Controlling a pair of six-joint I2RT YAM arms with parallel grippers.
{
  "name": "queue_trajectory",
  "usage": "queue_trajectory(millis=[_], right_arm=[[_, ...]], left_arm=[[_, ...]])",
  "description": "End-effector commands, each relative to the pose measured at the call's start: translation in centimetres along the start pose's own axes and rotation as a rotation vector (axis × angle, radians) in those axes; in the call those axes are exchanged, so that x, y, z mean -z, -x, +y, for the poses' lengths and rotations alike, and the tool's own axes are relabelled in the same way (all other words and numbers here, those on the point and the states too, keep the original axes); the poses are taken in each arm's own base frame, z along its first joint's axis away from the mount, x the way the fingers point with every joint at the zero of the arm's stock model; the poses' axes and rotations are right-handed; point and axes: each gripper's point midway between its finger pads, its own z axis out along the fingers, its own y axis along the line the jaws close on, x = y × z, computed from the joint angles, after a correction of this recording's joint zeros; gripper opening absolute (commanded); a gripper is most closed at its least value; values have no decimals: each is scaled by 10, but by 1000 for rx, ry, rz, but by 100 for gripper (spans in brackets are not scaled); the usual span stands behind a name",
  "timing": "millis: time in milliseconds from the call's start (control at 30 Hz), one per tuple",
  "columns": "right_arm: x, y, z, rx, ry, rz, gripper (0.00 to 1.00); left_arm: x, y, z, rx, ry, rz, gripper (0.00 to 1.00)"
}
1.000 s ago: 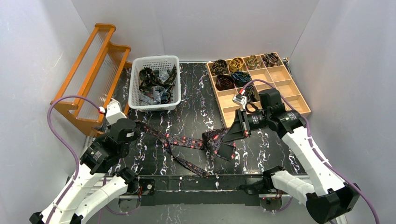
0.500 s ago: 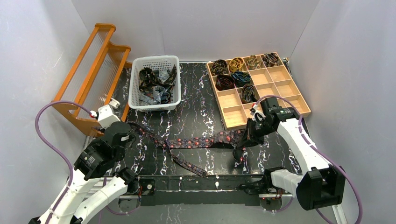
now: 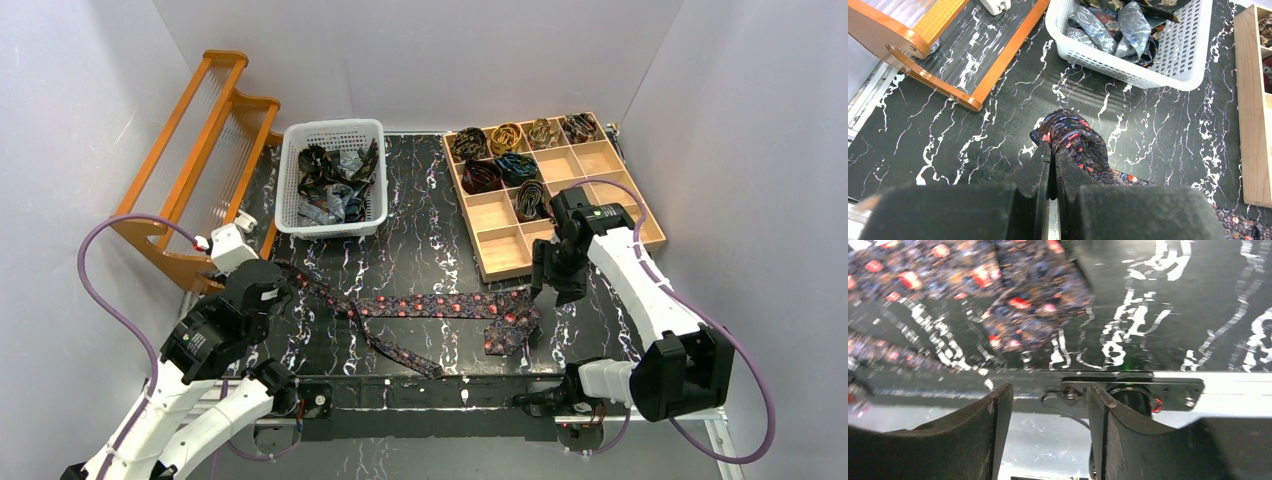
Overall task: Roll the ties
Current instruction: Flatten out the tie at the center of the board.
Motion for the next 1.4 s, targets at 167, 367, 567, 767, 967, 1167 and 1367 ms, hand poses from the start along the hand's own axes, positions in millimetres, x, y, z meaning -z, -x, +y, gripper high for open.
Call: queue_trajectory(millis=[167,367,567,767,967,1167,1367], right_arm=[[29,62,10,-13,-34,-213,61],[-31,-4,95,103,84,-80,58],[-79,-37,70,-8,-161,-188,48],[-120,-61,62,39,-224,-140,49],[-136,-56,56,93,-304,-174,49],[-146,-57,32,77,-399,-184,17],[-105,-32,46,-5,-316,-306,1]], left_arm=[[-1,6,-6,4,-15,-17,0],[-8,-8,-27,1,-74,36,0],[-12,-19,-30,2,-84,69,0],[-12,-18,-29,-21,-77,68,0],[-11,-17,-29,-15,-81,68,0],[-9,-16,-28,-14,-86,68,0],[-8,-15,-30,-21,-94,74,0]])
